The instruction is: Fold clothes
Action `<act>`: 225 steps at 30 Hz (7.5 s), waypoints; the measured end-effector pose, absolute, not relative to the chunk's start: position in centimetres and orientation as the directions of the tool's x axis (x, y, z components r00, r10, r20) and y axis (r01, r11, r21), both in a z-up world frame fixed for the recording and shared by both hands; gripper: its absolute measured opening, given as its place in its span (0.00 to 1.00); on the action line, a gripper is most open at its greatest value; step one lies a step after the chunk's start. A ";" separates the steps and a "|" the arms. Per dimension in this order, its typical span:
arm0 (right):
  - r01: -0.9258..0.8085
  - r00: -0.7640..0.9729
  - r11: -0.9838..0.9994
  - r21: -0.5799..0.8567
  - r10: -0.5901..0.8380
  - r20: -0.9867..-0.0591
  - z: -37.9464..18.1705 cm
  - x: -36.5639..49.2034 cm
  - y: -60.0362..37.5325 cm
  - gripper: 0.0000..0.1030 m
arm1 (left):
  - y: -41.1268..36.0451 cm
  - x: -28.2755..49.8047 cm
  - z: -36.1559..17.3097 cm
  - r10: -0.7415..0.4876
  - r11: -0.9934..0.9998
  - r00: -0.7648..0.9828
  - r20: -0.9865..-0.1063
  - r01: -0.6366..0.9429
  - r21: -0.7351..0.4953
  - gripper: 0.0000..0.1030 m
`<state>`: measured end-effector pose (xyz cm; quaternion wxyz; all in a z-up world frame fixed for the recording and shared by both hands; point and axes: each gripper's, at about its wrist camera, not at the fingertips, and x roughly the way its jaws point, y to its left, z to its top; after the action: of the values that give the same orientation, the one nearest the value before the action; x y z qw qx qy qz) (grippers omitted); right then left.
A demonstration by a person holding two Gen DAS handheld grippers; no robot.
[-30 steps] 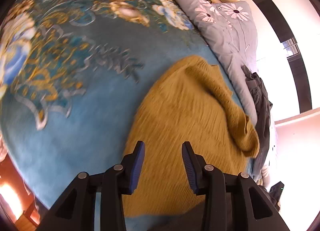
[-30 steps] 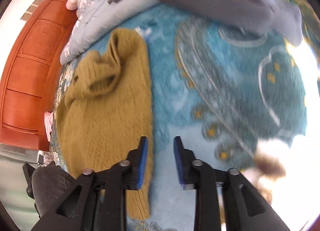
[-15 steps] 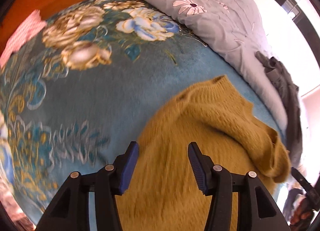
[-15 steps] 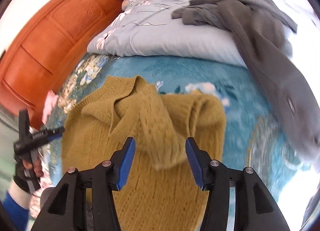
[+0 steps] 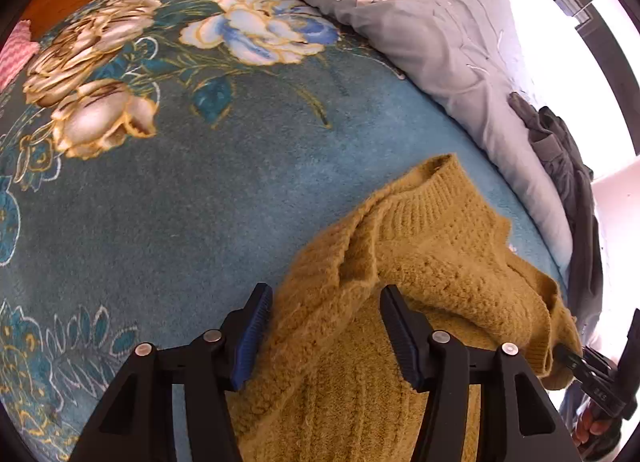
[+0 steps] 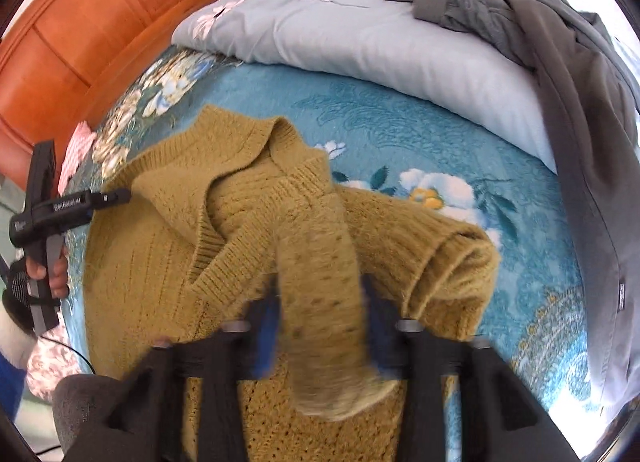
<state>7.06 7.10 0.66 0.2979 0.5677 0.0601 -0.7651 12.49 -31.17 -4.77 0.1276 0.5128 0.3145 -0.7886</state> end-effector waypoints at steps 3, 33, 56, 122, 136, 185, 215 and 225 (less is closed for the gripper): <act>0.574 -0.171 -0.795 0.198 -0.353 -0.920 0.9 6.5 5.9 0.14 | -31.4 12.5 -4.7 0.143 -0.770 -0.465 -0.873 0.502 -0.394 0.37; 0.561 -0.450 -0.802 -0.208 -0.084 -0.889 3.5 -5.7 -0.7 0.10 | -34.9 10.4 -6.1 0.270 -0.654 -0.540 -0.797 0.504 -0.564 0.37; 0.575 -0.404 -0.803 -0.154 -0.115 -0.908 3.8 -7.9 -2.2 0.10 | -32.9 0.6 -4.0 0.150 -0.803 -0.510 -0.847 0.437 -0.405 0.07; 0.262 -0.317 -0.921 0.288 -0.364 -0.875 1.4 -12.8 4.9 0.11 | -36.4 -1.5 -3.2 0.180 -0.717 -0.611 -0.771 0.455 -0.529 0.10; 0.388 -0.384 -0.800 0.459 -0.592 -0.708 9.2 -2.3 11.0 0.09 | -32.4 10.6 3.7 0.211 -0.765 -0.725 -0.656 0.295 -0.572 0.09; -0.174 -0.192 -0.573 0.801 -0.778 -0.599 -3.1 12.2 17.9 0.14 | -27.5 22.5 -3.8 0.325 -0.436 -0.591 -0.738 0.599 -0.671 0.15; -0.083 -0.168 -0.661 0.746 -0.728 -0.664 -2.1 14.7 21.5 0.15 | -30.4 30.1 -3.1 0.237 -0.467 -0.604 -0.761 0.616 -0.634 0.08; -0.085 -0.253 -0.801 0.593 -0.558 -0.790 -2.5 8.0 22.0 0.36 | -33.0 23.2 -4.6 0.161 -0.569 -0.494 -0.855 0.661 -0.489 0.45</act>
<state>8.00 21.99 -2.49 0.1594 0.5902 -0.2725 -0.7430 23.18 -33.01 -4.61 0.1673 0.4744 0.4330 -0.7480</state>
